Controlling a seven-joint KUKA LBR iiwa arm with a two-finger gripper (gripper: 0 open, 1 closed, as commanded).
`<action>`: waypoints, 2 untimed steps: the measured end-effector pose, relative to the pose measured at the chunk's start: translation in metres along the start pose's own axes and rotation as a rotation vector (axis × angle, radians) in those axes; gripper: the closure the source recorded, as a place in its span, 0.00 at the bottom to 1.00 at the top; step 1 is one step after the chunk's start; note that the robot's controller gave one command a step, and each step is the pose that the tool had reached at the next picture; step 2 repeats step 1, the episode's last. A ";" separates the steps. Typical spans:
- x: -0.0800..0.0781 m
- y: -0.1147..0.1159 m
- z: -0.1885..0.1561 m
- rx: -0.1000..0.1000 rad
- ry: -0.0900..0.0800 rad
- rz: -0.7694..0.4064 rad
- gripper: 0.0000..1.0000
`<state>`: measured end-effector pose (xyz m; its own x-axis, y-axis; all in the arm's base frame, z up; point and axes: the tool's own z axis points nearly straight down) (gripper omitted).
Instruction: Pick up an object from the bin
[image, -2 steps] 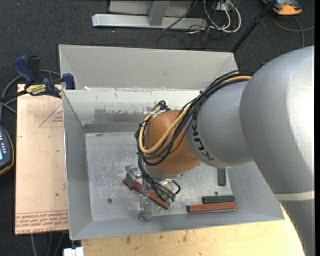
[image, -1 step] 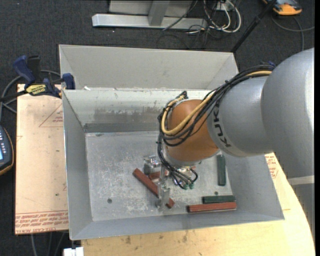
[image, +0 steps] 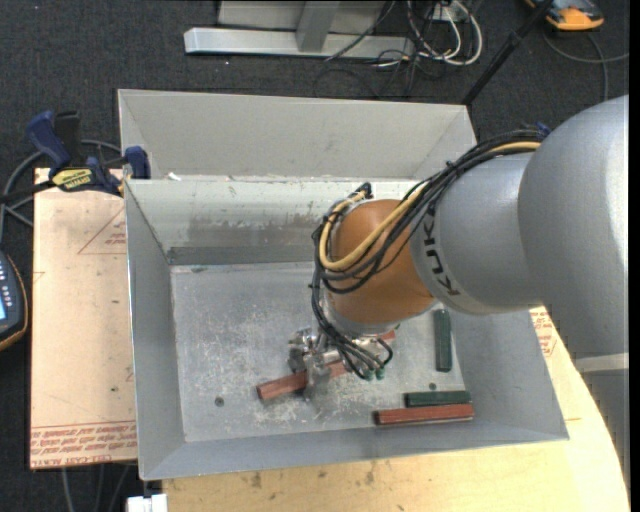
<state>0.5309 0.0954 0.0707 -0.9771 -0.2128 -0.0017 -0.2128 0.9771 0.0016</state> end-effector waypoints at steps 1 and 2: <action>0.009 0.000 -0.146 0.002 -0.009 -0.093 1.00; 0.009 0.000 -0.146 0.002 -0.009 -0.093 1.00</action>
Offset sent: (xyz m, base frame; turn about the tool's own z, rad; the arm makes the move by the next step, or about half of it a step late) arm -0.0109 -0.0032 0.1414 -0.0946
